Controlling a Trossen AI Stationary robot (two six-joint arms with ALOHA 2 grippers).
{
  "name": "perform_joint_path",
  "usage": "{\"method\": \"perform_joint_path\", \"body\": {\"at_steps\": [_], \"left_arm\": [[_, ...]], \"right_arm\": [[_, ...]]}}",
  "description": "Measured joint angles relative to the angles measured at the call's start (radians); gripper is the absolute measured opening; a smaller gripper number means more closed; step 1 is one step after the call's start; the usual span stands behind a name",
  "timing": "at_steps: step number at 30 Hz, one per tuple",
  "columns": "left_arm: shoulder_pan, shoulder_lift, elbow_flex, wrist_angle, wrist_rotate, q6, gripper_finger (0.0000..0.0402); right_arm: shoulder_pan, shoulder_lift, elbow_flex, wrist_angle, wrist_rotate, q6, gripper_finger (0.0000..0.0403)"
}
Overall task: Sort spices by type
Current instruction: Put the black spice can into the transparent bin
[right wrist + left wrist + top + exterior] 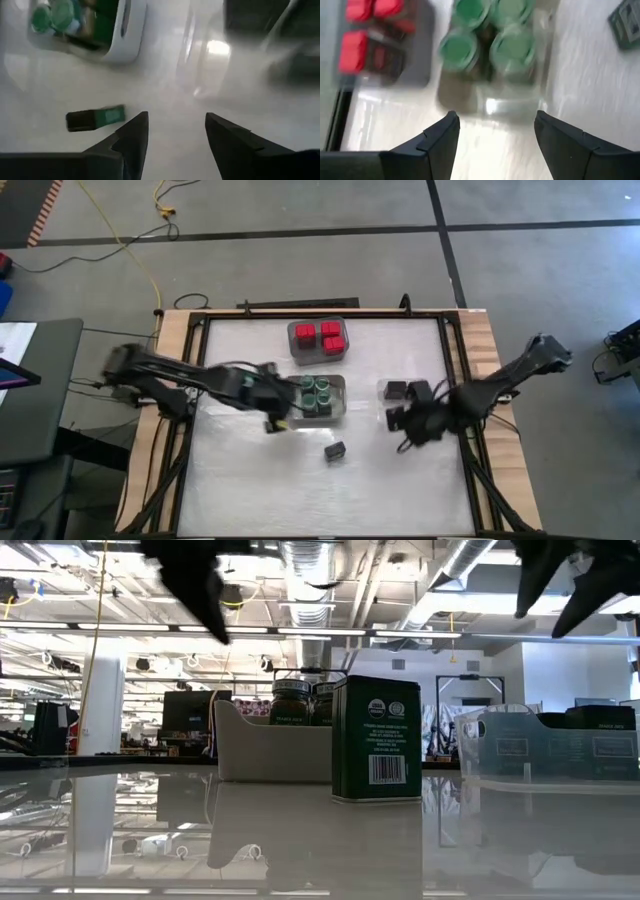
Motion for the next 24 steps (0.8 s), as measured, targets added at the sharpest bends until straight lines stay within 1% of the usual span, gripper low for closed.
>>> {"method": "perform_joint_path", "body": {"at_steps": [2,4,7,11,14,17,20,24], "left_arm": [[0.013,-0.107,-0.08,-0.003,0.001,0.034,0.0247],[0.023,-0.211,-0.141,-0.001,0.001,0.063,0.0247],[0.035,-0.346,-0.208,0.002,0.001,0.078,0.0247],[0.042,-0.475,-0.258,-0.013,0.002,0.096,0.0247],[0.042,-0.535,-0.265,-0.045,0.001,0.109,0.0247],[0.042,-0.569,-0.265,-0.067,0.002,0.111,0.0247],[0.042,-0.592,-0.265,-0.083,0.002,0.08,0.0247],[0.042,-0.599,-0.265,-0.119,0.002,0.019,0.0247]], "right_arm": [[0.028,0.08,0.024,0.069,-0.001,0.088,0.0217],[0.043,0.174,0.087,0.087,-0.007,0.153,0.0216],[0.046,0.322,0.236,0.037,-0.047,0.236,0.0216],[0.036,0.5,0.477,-0.098,-0.082,0.306,0.0216],[0.026,0.607,0.65,-0.216,-0.084,0.337,0.0216],[0.006,0.689,0.778,-0.327,-0.084,0.373,0.0216],[-0.018,0.74,0.839,-0.34,-0.084,0.384,0.0216],[-0.038,0.783,0.861,-0.268,-0.084,0.375,0.0216]]}}
